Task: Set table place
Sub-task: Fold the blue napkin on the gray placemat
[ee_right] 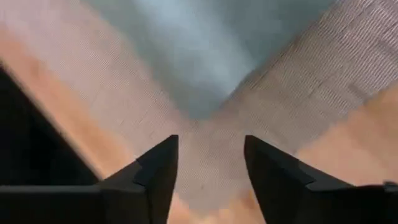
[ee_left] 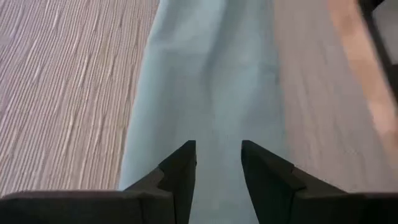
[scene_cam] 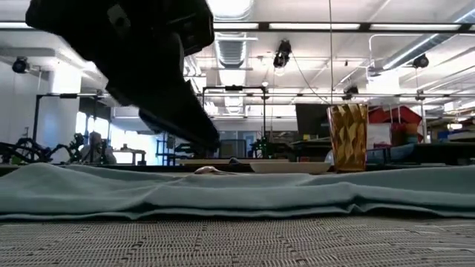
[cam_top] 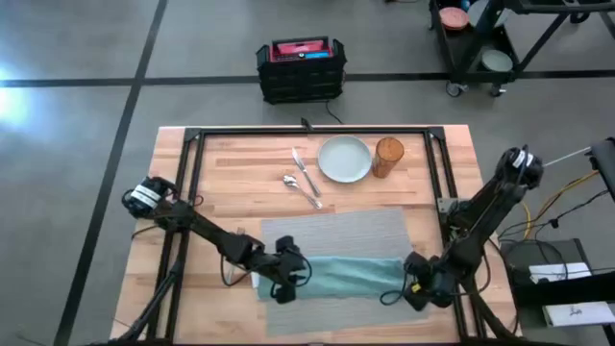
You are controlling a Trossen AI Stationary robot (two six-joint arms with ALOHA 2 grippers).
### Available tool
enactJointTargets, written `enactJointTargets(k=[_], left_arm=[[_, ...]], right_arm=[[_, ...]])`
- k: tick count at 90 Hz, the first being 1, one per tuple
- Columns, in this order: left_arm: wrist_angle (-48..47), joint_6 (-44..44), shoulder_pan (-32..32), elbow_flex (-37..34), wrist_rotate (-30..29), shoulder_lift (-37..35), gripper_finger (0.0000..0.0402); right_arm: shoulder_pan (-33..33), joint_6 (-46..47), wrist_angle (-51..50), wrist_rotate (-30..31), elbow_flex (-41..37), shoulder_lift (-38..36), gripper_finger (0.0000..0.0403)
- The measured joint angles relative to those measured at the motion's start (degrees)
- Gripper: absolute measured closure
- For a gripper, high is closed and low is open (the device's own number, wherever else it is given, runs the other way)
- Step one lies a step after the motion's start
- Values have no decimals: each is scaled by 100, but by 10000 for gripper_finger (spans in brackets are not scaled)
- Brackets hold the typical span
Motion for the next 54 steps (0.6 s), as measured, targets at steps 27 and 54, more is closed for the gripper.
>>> enactJointTargets(k=[27, 54], left_arm=[[937, 142, 83, 179, -4, 344, 287], [1174, -137, 81, 212, 347, 885, 287]], right_arm=[[14, -2589, 1415, 3241, 6, 165, 215], [15, -3291, 2500, 3591, -26, 1744, 242]])
